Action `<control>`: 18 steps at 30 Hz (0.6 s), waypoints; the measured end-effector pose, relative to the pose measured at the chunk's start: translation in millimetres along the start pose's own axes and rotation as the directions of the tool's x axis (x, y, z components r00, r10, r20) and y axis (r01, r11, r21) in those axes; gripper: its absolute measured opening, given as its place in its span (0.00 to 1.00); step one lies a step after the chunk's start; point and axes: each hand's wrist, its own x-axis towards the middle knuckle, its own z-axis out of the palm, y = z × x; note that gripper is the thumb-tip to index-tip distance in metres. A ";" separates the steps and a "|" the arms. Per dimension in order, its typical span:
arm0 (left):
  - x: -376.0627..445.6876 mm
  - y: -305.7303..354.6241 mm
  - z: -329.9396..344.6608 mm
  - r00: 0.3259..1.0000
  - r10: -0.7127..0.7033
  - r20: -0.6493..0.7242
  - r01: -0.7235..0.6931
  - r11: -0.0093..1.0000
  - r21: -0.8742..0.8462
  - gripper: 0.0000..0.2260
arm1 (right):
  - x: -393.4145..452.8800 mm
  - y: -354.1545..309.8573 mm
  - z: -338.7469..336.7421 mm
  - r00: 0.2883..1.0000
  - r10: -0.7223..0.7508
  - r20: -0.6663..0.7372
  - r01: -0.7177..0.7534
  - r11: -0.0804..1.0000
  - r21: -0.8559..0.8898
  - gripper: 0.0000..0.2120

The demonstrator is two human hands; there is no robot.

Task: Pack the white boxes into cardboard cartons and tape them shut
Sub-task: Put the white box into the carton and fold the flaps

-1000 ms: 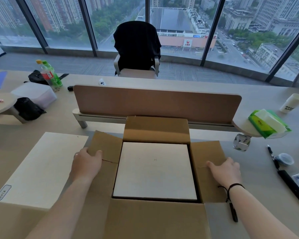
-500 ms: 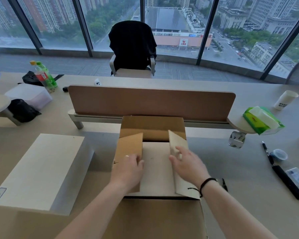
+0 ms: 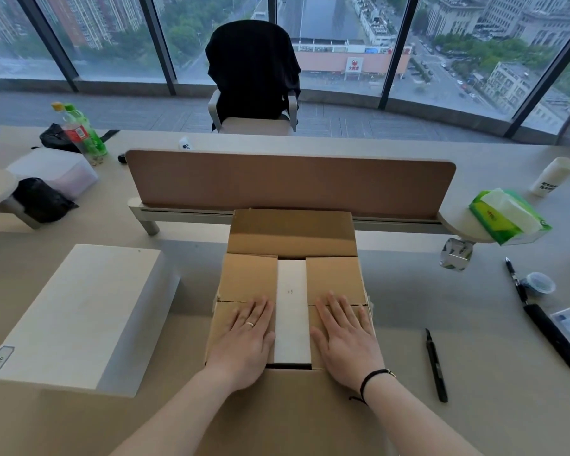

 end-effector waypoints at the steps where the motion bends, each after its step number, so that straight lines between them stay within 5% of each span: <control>1: 0.2 0.1 0.1 1.000 -0.001 0.004 0.001 1.000 0.000 0.27 | -0.2 0.0 -0.7 1.000 0.001 0.005 -0.001 1.000 0.004 0.30; 10: -19.0 15.2 -7.5 0.998 -0.016 0.056 0.015 1.000 0.021 0.37 | -15.2 -9.3 -6.6 0.995 -0.045 0.092 0.041 0.998 0.039 0.33; 18: -45.3 39.5 2.3 0.999 0.034 -0.004 -0.035 0.998 -0.058 0.31 | -47.7 -19.5 -0.3 0.979 -0.154 0.137 0.141 0.985 0.100 0.32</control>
